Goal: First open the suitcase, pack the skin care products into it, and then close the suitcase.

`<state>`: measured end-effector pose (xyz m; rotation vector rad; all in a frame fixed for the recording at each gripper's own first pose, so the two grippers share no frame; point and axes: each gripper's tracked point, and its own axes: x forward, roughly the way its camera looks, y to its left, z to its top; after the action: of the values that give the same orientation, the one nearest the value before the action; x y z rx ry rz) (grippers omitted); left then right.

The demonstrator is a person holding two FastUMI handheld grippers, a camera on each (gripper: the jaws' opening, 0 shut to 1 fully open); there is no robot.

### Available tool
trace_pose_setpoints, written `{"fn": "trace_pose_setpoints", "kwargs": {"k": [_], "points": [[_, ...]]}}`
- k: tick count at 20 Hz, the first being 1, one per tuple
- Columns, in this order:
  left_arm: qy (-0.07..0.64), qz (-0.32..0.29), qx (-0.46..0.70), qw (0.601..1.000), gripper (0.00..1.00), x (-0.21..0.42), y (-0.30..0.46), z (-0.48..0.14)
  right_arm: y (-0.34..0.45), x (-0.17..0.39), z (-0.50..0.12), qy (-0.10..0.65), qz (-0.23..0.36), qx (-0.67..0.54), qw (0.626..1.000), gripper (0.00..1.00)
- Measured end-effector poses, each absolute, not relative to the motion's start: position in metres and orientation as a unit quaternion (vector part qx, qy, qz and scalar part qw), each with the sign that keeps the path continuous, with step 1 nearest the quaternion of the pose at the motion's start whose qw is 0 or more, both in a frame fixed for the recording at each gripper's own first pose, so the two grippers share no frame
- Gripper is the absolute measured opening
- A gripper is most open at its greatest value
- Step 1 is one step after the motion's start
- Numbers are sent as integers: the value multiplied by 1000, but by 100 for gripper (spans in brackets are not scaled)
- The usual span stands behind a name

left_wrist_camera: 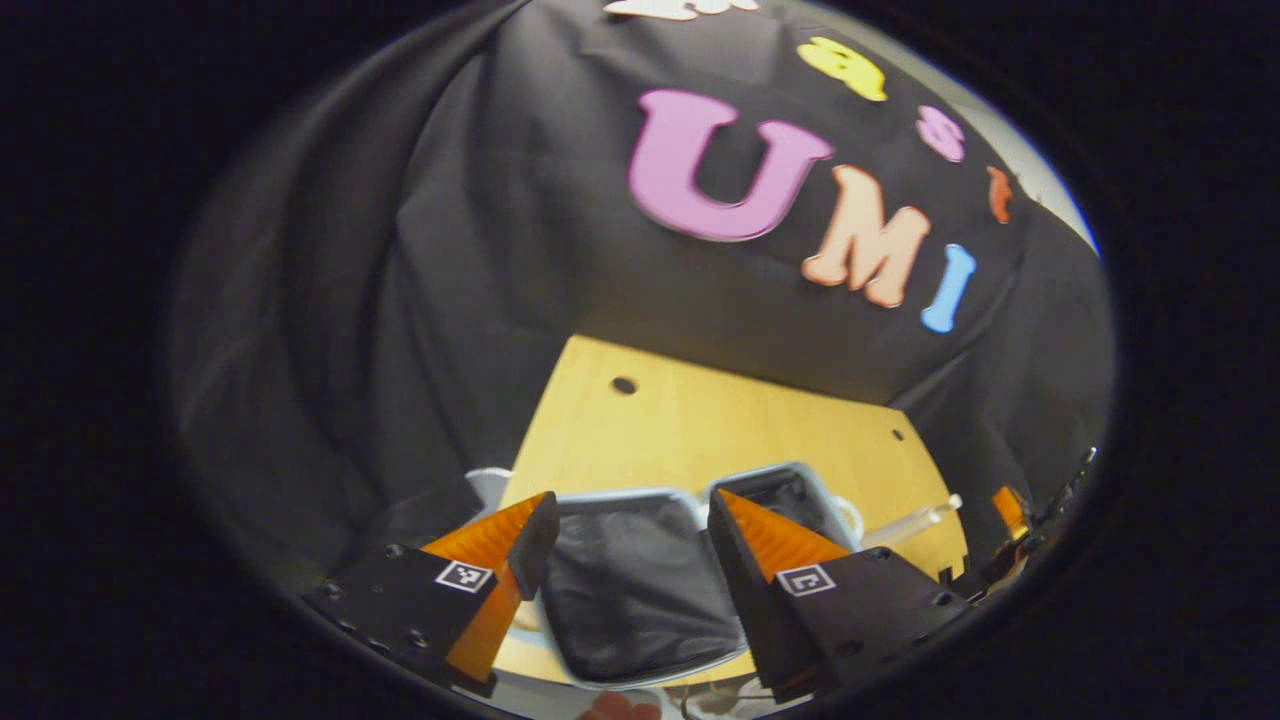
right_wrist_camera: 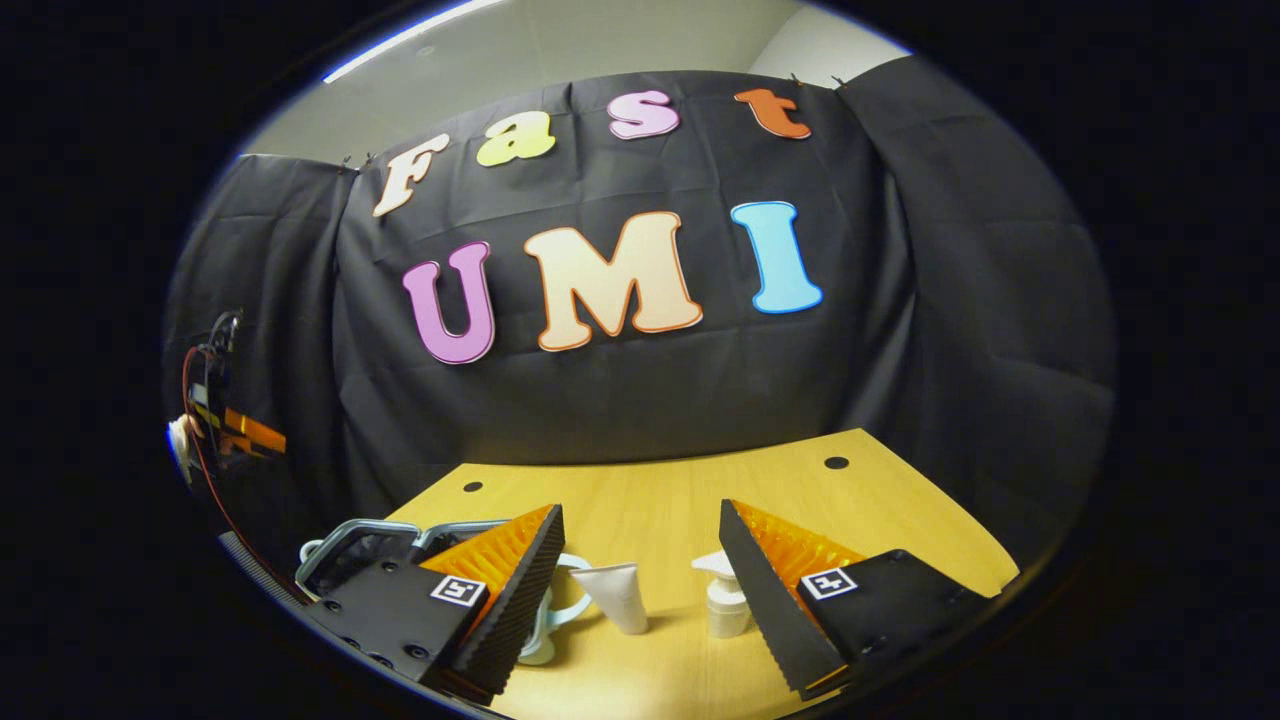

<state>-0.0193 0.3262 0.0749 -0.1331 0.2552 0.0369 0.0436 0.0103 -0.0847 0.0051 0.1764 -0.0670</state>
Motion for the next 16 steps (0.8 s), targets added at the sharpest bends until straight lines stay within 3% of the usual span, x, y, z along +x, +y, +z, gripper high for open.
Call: {"fn": "trace_pose_setpoints", "kwargs": {"k": [1,2,8,16], "points": [[102,-3,-66,993,89,-10,289,84,-1,43,-88,91,-37,5,995,98],[85,-24,-62,994,96,0,252,90,-11,44,-91,96,-41,7,995,96],[33,-107,-73,991,96,44,59,51,-60,44,-126,141,-30,-3,990,98],[114,-153,-88,978,96,105,-80,-97,-74,72,-201,176,24,20,984,98]]}}
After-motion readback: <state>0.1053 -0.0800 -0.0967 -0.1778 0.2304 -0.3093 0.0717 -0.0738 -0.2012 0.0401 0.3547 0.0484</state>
